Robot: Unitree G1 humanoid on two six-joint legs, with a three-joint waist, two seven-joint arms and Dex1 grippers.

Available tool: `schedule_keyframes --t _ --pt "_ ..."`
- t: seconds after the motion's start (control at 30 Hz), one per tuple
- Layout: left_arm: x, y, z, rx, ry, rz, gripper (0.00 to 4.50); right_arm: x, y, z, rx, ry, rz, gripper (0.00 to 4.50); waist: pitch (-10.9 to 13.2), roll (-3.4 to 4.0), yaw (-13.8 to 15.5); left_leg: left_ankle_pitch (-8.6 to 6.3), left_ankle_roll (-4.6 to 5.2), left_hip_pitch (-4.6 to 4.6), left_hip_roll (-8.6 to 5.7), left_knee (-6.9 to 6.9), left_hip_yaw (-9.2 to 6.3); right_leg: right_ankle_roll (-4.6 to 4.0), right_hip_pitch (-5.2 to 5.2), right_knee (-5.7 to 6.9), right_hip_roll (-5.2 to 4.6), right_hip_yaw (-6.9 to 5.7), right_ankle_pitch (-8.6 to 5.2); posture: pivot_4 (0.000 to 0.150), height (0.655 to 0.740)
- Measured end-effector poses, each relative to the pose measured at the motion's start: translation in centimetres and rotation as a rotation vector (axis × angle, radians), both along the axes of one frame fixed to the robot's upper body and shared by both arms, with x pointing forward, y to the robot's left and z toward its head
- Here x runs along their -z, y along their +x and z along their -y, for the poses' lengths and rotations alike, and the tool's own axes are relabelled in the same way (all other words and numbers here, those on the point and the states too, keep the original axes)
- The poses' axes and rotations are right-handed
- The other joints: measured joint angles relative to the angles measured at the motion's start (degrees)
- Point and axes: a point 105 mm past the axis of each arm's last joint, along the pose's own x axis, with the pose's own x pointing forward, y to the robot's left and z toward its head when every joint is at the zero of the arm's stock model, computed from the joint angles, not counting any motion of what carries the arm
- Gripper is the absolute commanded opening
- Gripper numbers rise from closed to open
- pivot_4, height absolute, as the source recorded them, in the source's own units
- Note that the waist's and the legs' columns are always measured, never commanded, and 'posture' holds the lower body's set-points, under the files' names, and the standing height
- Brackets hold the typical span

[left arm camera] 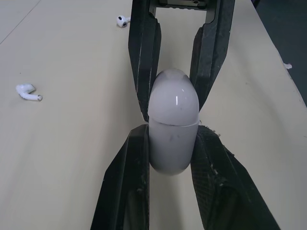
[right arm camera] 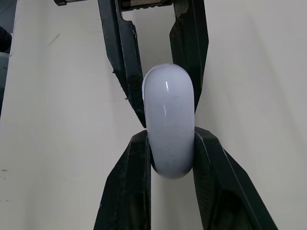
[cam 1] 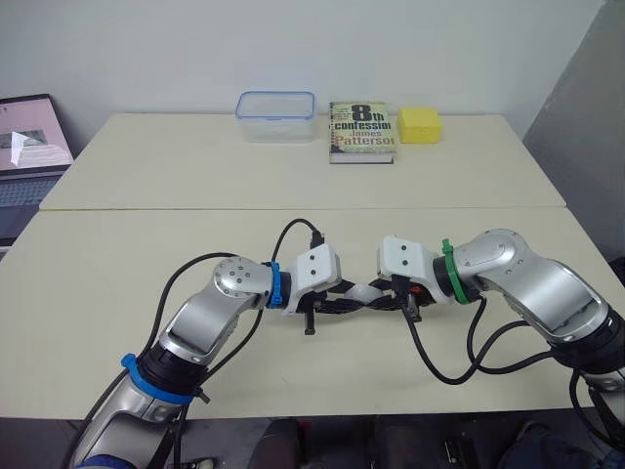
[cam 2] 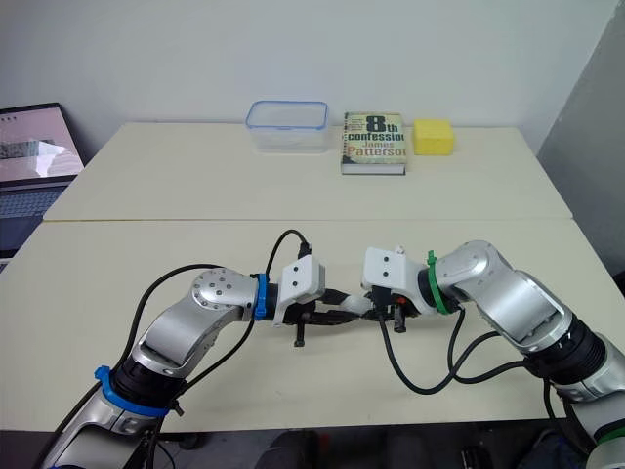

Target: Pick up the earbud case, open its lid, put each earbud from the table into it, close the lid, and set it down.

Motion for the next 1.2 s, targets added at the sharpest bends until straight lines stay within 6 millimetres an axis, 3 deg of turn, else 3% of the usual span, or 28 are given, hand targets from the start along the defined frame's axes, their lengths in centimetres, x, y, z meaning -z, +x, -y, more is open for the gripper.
schedule_keyframes --t 0.03,0.07,0.13,0.4,0.53,0.67,0.77,0.93,1.07,1.2 --pt "0.0 0.0 0.0 0.003 0.001 0.000 0.81 0.0 0.0 0.0 -0.002 -0.001 -0.002 0.77 0.0 0.00 0.0 0.00 0.00 0.00 0.00 0.00 0.00 0.00 0.00 0.00 0.00 0.00 0.00 0.150 0.7320" --pt "0.0 -0.1 0.0 0.006 0.001 0.000 0.81 0.0 -0.1 0.0 -0.006 -0.001 -0.006 1.33 0.0 0.00 0.0 0.00 0.00 0.00 0.00 0.00 0.00 0.00 0.00 0.00 0.00 0.00 0.00 0.150 0.7320" --pt "0.0 -0.1 0.0 0.008 0.002 0.001 0.81 -0.1 -0.2 0.0 -0.016 -0.002 -0.007 1.81 0.0 0.00 0.0 0.00 0.00 0.00 0.00 0.00 0.00 0.00 0.00 0.00 0.00 0.00 0.00 0.150 0.7320" --pt "0.3 0.4 -0.5 -0.029 -0.026 -0.044 0.80 -0.7 -0.5 1.5 -0.092 -0.076 0.047 4.50 0.0 0.00 0.0 0.00 0.00 0.01 0.00 0.02 0.01 0.01 0.01 0.01 0.00 0.00 0.00 0.150 0.7320" --pt "-0.3 0.6 -0.7 -0.073 -0.181 -0.133 0.80 -2.6 -0.1 3.5 -0.090 -0.091 0.119 4.50 0.0 0.01 0.0 0.00 0.00 0.00 -0.02 0.03 0.03 0.00 0.02 -0.01 -0.03 0.01 0.00 0.150 0.7320" --pt "-0.3 0.5 -2.2 -0.156 -0.397 -0.237 0.80 -4.1 0.4 5.9 -0.065 -0.079 0.213 4.50 0.0 0.00 0.0 0.00 0.00 0.03 0.03 0.03 0.05 -0.01 0.03 0.00 -0.04 0.02 0.01 0.150 0.7320" --pt "0.3 0.5 -3.2 -0.218 -0.467 -0.261 0.80 -4.8 0.5 6.2 -0.057 -0.020 0.274 4.50 0.0 0.01 0.0 0.00 0.00 0.10 0.05 0.04 0.04 -0.01 0.08 0.05 -0.03 0.03 0.01 0.150 0.7320" --pt "2.1 -1.1 -3.4 -0.229 -0.471 -0.272 0.80 -5.5 -1.0 4.5 -0.093 0.132 0.289 4.50 0.0 0.01 0.2 0.00 -0.01 0.10 0.06 0.05 0.04 -0.02 0.11 0.03 -0.02 0.05 0.02 0.150 0.7320" --pt "1.4 -1.4 -2.8 -0.186 -0.467 -0.209 0.80 -5.4 -1.6 2.9 -0.114 0.187 0.277 4.50 0.0 0.02 0.4 0.00 -0.01 0.14 0.04 0.07 0.07 -0.03 0.16 0.02 -0.02 0.06 0.02 0.150 0.7320" --pt "0.5 -1.1 -2.2 -0.145 -0.464 -0.155 0.80 -4.1 -1.0 0.8 -0.116 0.202 0.255 4.50 0.0 0.02 0.2 0.00 -0.01 0.13 0.04 0.06 0.09 -0.03 0.13 0.02 -0.01 0.07 0.02 0.150 0.7320"
